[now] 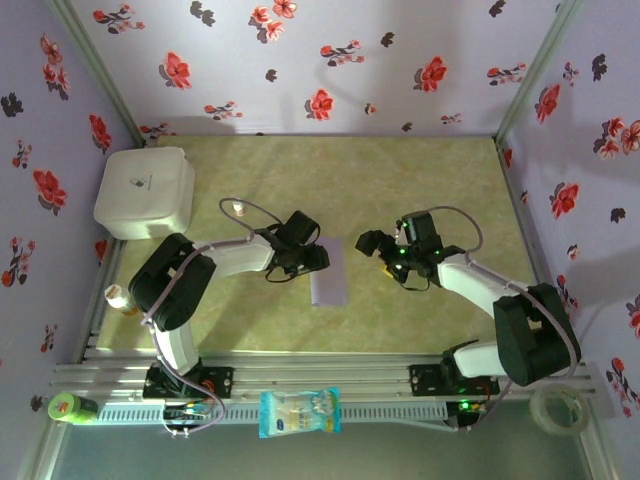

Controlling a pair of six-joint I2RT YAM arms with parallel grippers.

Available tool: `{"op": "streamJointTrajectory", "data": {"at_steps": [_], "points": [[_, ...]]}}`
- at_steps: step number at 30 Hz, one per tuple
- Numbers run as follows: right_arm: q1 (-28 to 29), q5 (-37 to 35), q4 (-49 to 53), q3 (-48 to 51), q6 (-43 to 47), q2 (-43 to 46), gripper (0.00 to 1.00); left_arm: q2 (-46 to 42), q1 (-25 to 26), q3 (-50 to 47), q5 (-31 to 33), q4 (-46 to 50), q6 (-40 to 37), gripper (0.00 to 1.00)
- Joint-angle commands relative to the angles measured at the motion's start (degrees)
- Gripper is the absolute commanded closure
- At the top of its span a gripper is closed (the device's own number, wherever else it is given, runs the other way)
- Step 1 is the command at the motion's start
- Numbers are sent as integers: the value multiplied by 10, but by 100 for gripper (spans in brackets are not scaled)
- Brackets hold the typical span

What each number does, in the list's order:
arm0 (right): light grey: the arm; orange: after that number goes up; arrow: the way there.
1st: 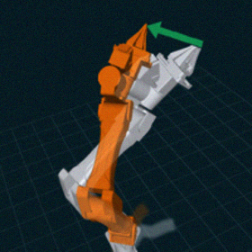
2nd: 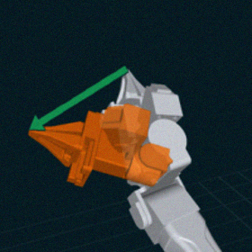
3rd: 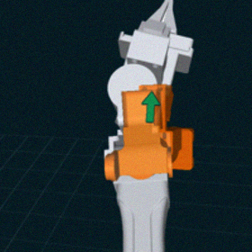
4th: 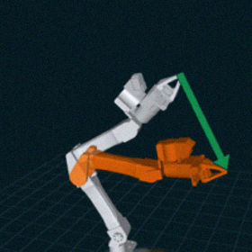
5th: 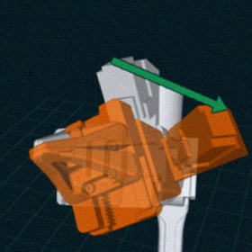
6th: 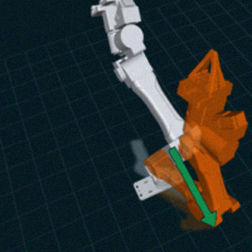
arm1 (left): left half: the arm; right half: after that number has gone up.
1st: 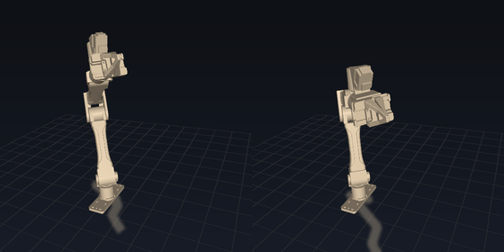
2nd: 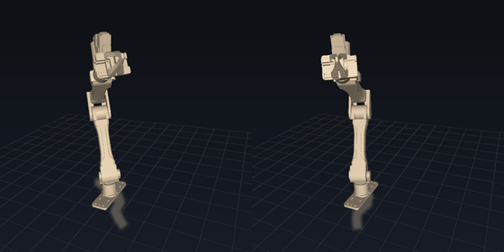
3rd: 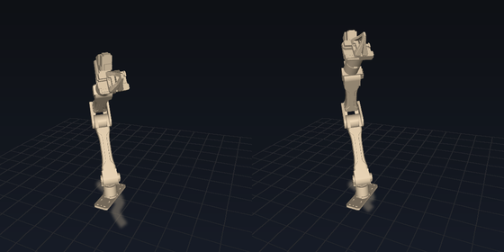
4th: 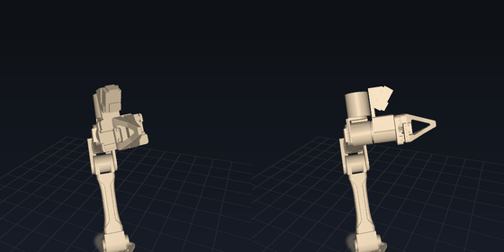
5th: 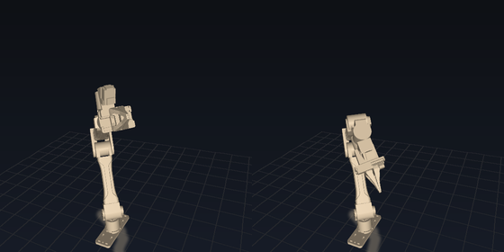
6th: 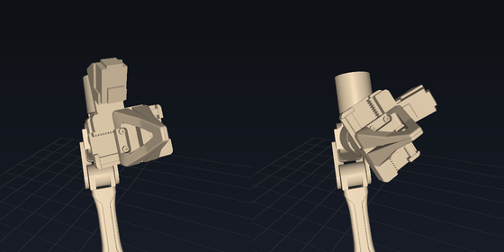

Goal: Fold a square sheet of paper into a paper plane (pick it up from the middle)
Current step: First fold the square sheet of paper in half at the center of the table, then hold the square sheet of paper at the center of the table.

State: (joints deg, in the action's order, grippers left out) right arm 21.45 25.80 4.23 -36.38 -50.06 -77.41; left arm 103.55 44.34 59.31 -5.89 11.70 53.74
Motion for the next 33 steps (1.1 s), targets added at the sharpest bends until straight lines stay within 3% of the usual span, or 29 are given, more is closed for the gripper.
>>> {"op": "streamJointTrajectory", "data": {"at_steps": [1,13,16,33], "points": [[7,12,-5,-22,3,-7,3,19,1,5,39,16,21,47],[15,23,-2,-28,12,-24,9,40,9,18,54,25,36,45],[17,29,-5,-30,16,-28,15,48,10,23,54,28,39,45],[70,64,2,-69,59,-117,92,62,25,38,84,49,61,46]]}}
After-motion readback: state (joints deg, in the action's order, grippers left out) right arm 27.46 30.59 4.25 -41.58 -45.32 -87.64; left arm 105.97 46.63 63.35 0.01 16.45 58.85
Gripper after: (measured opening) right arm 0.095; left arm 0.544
